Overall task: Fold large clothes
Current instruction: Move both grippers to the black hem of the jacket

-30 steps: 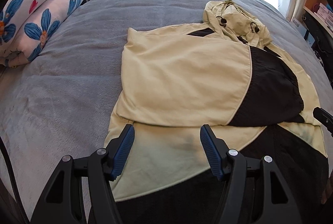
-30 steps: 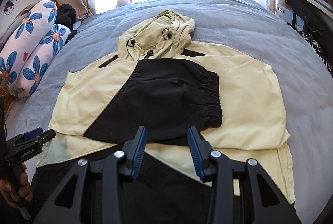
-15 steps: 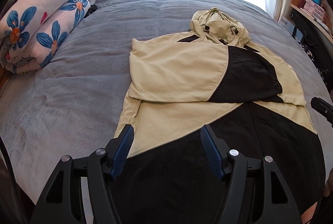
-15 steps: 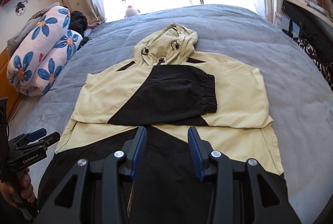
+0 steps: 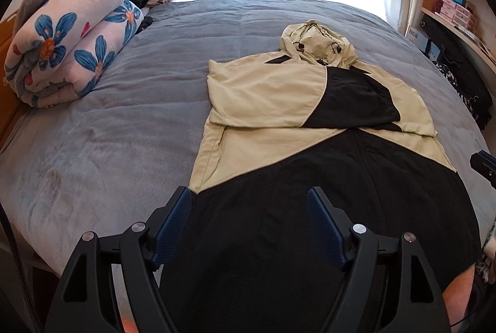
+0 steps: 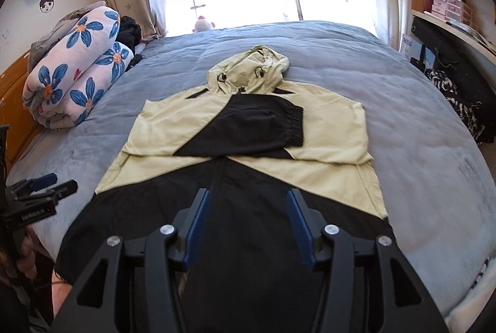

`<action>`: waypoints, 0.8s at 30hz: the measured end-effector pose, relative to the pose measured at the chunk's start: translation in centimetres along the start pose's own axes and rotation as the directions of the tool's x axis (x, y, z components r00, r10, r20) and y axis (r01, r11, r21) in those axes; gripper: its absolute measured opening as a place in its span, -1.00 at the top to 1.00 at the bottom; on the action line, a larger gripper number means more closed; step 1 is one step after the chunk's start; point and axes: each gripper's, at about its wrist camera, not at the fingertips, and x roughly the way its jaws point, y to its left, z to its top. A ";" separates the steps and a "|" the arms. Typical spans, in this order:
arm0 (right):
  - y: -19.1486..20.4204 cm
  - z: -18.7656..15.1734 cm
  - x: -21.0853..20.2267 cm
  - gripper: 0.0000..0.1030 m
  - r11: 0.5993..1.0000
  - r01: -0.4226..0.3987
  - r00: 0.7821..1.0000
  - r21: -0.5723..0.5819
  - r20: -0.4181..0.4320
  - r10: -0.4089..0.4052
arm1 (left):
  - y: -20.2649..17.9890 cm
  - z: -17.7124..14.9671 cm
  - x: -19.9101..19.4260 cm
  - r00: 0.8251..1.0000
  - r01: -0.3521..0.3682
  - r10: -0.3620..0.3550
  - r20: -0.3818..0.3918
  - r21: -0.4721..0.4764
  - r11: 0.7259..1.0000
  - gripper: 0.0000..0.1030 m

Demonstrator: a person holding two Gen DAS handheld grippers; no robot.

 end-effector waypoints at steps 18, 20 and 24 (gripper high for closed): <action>-11.5 -8.4 -2.9 0.00 0.984 0.155 0.972 0.090 -0.192 -0.135 | 9.0 -8.3 4.1 0.972 0.069 -0.081 -0.222 -0.060 0.996 -0.49; -13.1 -9.3 -2.7 0.00 0.979 0.164 0.964 0.124 -0.229 -0.133 | 9.4 -9.0 4.8 0.966 0.080 -0.093 -0.240 -0.061 0.995 -0.49; -15.8 -11.3 -2.0 0.00 0.964 0.163 0.952 0.211 -0.290 -0.097 | 9.7 -10.0 5.5 0.961 0.098 -0.109 -0.255 -0.053 0.994 -0.49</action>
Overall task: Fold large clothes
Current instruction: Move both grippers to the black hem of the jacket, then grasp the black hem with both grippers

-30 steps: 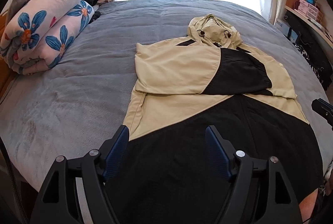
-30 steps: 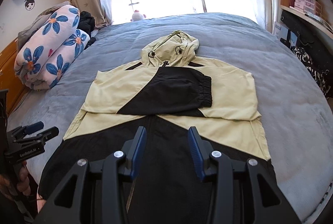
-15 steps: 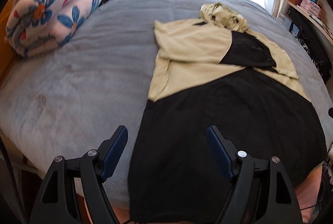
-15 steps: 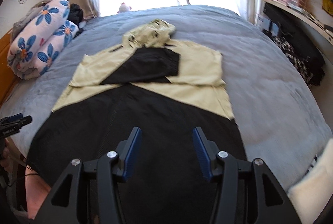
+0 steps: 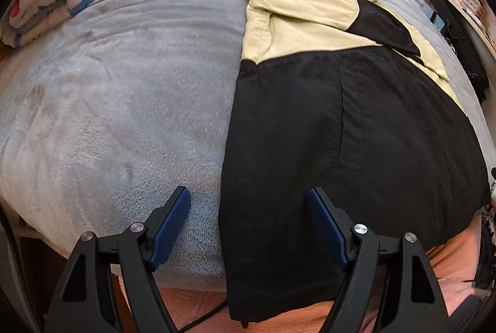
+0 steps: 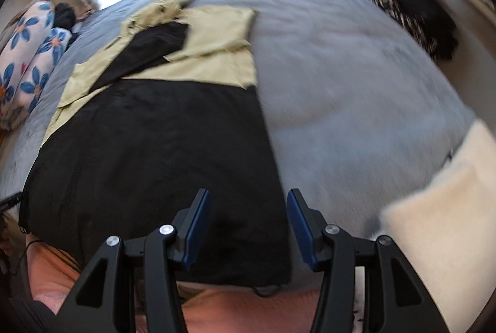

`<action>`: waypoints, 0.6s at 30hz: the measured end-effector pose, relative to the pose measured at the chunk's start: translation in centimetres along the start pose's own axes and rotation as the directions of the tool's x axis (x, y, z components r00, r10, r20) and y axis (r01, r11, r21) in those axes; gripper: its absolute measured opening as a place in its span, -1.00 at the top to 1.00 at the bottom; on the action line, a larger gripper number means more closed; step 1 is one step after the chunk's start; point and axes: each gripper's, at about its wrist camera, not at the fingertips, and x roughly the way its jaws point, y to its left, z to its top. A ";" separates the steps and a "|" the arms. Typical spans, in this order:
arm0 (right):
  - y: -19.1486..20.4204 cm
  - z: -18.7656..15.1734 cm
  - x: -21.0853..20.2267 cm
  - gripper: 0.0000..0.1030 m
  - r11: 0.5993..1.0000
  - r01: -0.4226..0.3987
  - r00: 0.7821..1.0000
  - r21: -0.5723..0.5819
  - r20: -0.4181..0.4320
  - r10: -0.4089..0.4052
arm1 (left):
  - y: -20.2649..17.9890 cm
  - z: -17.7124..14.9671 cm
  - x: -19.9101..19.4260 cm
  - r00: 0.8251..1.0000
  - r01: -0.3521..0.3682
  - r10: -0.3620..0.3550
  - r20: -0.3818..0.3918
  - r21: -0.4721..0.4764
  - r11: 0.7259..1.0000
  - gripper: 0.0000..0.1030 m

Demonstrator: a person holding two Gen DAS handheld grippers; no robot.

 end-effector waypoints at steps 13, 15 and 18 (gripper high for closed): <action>-0.3 -2.0 2.3 0.00 0.999 -0.049 0.996 0.008 -0.071 0.049 | -0.2 -0.4 0.6 0.998 0.062 -0.061 -0.024 0.046 0.997 -0.68; -0.5 -2.2 2.3 0.01 0.998 -0.058 0.995 0.002 -0.078 0.058 | -0.1 -0.6 0.5 0.997 0.078 -0.077 -0.028 0.048 0.996 -0.68; -0.5 -2.6 2.6 0.08 0.997 -0.071 0.994 -0.007 -0.087 0.070 | 0.1 -1.0 0.5 0.995 0.094 -0.093 -0.028 0.058 0.994 -0.68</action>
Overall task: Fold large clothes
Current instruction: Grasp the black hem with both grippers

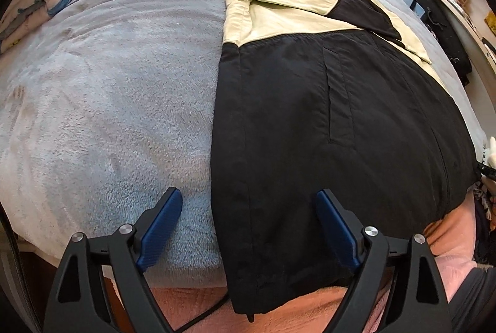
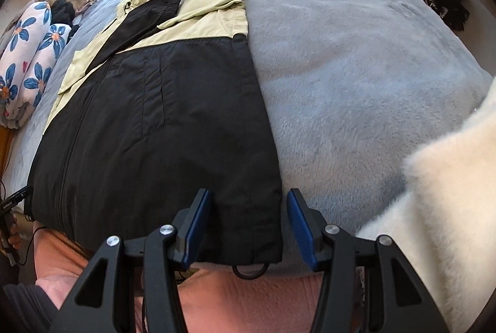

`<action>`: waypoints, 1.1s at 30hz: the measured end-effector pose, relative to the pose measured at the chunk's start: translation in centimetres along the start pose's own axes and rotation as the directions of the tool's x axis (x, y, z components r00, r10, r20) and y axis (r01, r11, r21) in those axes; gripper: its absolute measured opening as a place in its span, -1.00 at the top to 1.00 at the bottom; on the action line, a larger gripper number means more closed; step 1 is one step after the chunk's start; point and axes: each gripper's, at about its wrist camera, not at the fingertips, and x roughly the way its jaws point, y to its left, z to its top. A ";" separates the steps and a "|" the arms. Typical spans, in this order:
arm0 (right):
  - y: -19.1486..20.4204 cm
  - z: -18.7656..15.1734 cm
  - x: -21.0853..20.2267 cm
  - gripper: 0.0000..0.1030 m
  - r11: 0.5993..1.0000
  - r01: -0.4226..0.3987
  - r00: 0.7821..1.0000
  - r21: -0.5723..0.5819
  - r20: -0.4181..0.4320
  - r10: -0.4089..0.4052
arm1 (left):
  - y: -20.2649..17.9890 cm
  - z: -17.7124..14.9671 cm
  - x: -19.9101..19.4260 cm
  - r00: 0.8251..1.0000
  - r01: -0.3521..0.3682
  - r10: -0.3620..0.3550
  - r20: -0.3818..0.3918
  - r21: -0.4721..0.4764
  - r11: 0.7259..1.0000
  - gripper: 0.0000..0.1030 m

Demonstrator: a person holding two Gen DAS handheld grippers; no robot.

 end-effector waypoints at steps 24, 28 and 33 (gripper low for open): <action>4.7 3.7 -5.6 0.71 0.997 -0.036 0.976 -0.067 0.212 0.050 | -4.7 2.1 -4.3 0.996 0.066 -0.065 0.053 -0.018 0.998 0.93; 5.0 6.9 -7.9 0.71 0.996 -0.082 0.946 -0.039 0.311 0.090 | -4.3 5.3 -7.7 0.976 0.158 -0.141 0.167 -0.093 0.983 0.93; 5.3 12.3 -8.7 0.71 0.994 -0.111 0.916 -0.012 0.387 0.107 | -4.2 11.6 -9.5 0.958 0.178 -0.138 0.252 -0.142 0.974 0.93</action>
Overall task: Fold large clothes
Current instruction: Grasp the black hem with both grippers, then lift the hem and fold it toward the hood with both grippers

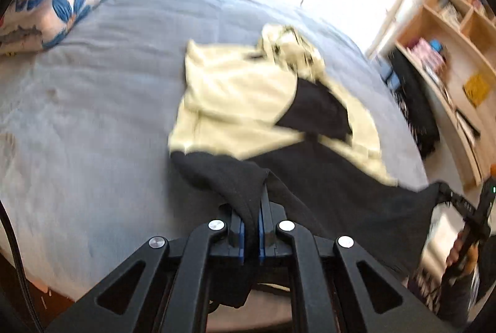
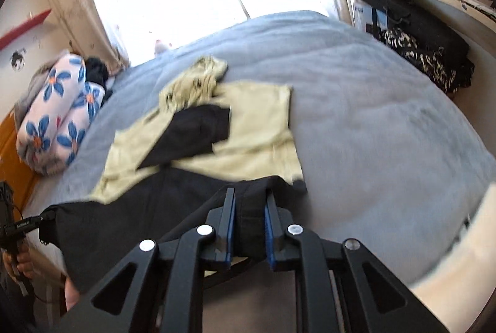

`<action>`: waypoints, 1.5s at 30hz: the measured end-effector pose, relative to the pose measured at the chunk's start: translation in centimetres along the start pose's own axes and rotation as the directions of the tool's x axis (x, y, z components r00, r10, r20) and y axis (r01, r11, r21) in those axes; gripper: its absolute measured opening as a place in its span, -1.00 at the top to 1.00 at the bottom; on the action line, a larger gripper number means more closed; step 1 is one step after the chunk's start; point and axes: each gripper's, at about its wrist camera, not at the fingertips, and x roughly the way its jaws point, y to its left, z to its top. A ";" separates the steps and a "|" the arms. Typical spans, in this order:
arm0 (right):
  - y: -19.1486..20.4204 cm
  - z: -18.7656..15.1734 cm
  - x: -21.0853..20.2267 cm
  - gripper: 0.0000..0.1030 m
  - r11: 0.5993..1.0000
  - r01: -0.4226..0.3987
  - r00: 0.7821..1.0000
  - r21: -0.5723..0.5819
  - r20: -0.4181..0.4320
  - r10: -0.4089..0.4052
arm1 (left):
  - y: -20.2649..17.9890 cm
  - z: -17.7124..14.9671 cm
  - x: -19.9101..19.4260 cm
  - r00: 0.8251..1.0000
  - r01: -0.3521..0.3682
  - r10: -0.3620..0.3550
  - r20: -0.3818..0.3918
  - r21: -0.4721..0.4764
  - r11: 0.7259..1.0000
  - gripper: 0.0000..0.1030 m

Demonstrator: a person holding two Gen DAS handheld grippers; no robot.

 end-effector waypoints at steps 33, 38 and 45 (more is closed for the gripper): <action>-6.4 15.8 33.8 0.22 0.989 0.114 0.966 0.098 -0.242 -0.088 | 6.6 23.7 30.1 0.981 -0.130 0.132 -0.141 0.027 0.991 -0.21; -6.6 15.3 35.3 0.21 0.990 0.084 0.963 0.114 -0.263 -0.052 | 6.9 23.4 28.2 0.993 -0.029 0.039 -0.113 0.088 0.996 -0.21; -5.9 14.7 35.7 -0.15 0.994 0.054 0.971 0.099 -0.236 -0.029 | 5.7 21.3 25.6 0.988 0.086 -0.039 -0.152 0.316 0.945 -0.22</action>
